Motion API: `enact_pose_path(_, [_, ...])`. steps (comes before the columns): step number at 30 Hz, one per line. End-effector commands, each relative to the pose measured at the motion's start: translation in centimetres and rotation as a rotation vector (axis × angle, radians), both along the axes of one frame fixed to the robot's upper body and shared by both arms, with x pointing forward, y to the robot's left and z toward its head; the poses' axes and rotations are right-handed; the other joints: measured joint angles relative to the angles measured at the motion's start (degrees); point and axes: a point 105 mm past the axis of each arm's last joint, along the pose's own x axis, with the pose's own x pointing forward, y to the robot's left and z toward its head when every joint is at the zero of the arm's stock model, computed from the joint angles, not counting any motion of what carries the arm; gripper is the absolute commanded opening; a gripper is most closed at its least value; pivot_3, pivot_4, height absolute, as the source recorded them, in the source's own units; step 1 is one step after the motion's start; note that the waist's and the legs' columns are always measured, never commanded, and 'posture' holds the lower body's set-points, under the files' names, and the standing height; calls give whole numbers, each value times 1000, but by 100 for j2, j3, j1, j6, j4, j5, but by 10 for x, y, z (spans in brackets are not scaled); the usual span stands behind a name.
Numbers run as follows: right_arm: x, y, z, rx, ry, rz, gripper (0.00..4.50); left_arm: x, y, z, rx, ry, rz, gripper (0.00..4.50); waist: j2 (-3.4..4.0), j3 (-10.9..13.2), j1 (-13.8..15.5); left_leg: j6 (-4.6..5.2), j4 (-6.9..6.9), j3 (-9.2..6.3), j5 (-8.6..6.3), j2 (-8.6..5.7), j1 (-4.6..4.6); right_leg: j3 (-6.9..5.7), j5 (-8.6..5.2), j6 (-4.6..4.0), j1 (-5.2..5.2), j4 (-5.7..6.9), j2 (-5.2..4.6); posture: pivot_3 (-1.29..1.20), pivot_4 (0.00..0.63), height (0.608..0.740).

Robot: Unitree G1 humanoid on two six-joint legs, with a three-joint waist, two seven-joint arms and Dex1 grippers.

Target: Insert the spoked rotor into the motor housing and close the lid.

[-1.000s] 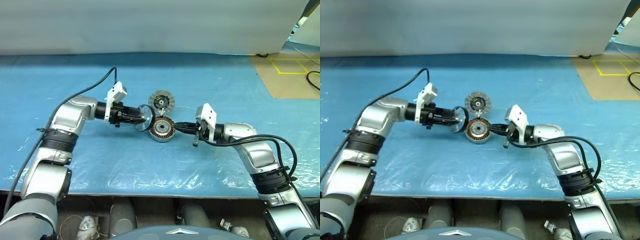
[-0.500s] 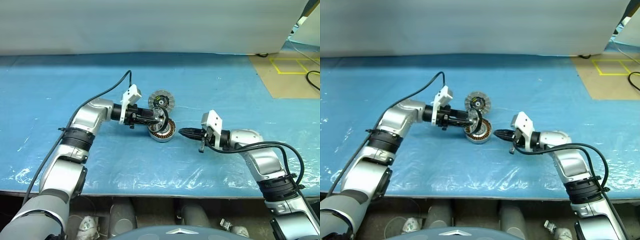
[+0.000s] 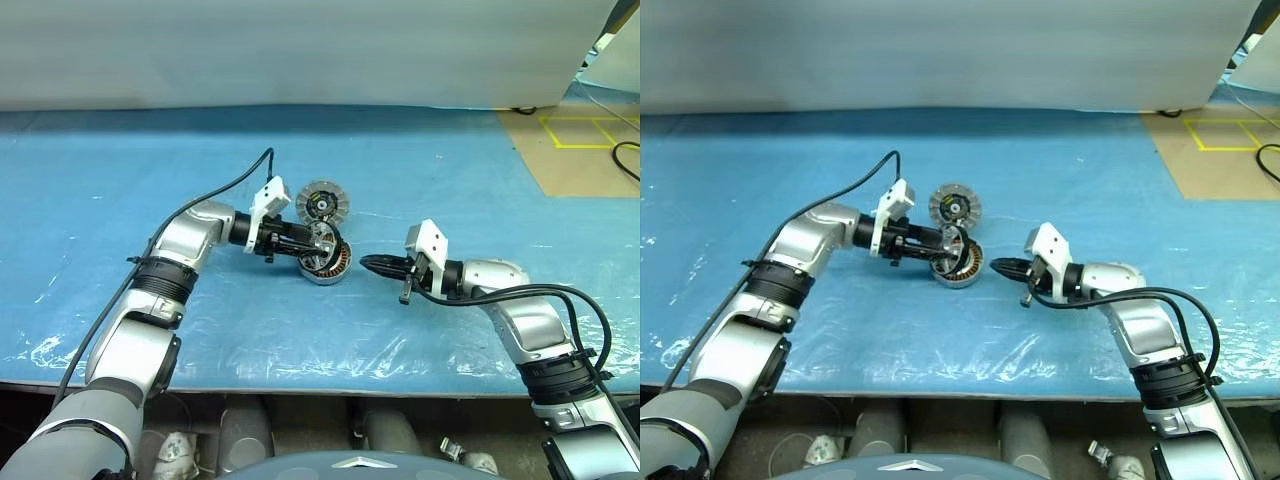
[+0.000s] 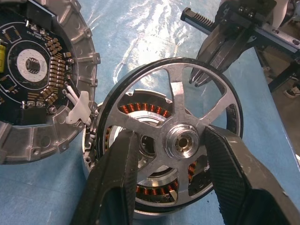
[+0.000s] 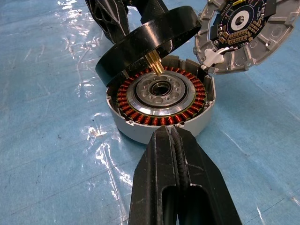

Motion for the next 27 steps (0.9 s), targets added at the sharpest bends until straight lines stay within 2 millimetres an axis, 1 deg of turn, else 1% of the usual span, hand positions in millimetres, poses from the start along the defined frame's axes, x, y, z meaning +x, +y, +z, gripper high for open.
enact_pose_path(1, [1,0,15,13,-68,8,0,-1,2,2,37,-24,-18,1899,0,0,0,0,0,0,0,0,0,0,0,0,1,0,0,0,150,740])
enact_pose_path(6, [2,1,16,12,-74,13,0,2,7,-8,119,-36,0,1899,0,0,-1,0,0,0,0,0,6,0,0,0,6,-1,0,0,150,740])
enact_pose_path(9, [2,1,16,11,-76,13,0,6,7,-7,113,-60,21,1899,1,0,2,0,0,0,0,0,8,0,0,0,8,-1,-1,0,150,740])
enact_pose_path(14, [3,1,16,8,-82,12,0,14,1,8,48,-94,65,3420,0,0,10,0,0,-2,0,-3,4,-2,0,0,9,-4,-5,0,150,740])
enact_pose_path(16, [4,1,16,6,-83,13,0,15,-3,17,12,-101,66,4061,0,0,12,0,0,-4,0,-2,0,-5,0,0,8,-7,-4,0,150,740])
enact_pose_path(19, [5,2,16,5,-86,14,0,15,-8,30,-48,-123,76,4061,0,0,-3,0,-1,-5,0,-2,-2,-5,0,0,7,-10,-2,0,150,740])
enact_pose_path(21, [5,2,16,5,-87,15,0,11,-8,33,-74,-102,62,4061,0,0,-4,0,-3,-6,0,-2,-2,-5,0,0,7,-12,-1,0,150,740])
enact_pose_path(24, [5,3,16,3,-89,16,0,6,-5,31,-96,-84,63,3488,0,0,-2,0,-5,-7,0,-2,-2,-6,0,0,7,-15,-1,0,150,740])
enact_pose_path(27, [6,3,17,4,-94,14,0,3,0,34,-144,-88,90,2524,0,0,-6,0,-6,-7,0,-2,-2,-6,0,0,7,-17,-1,0,150,740])
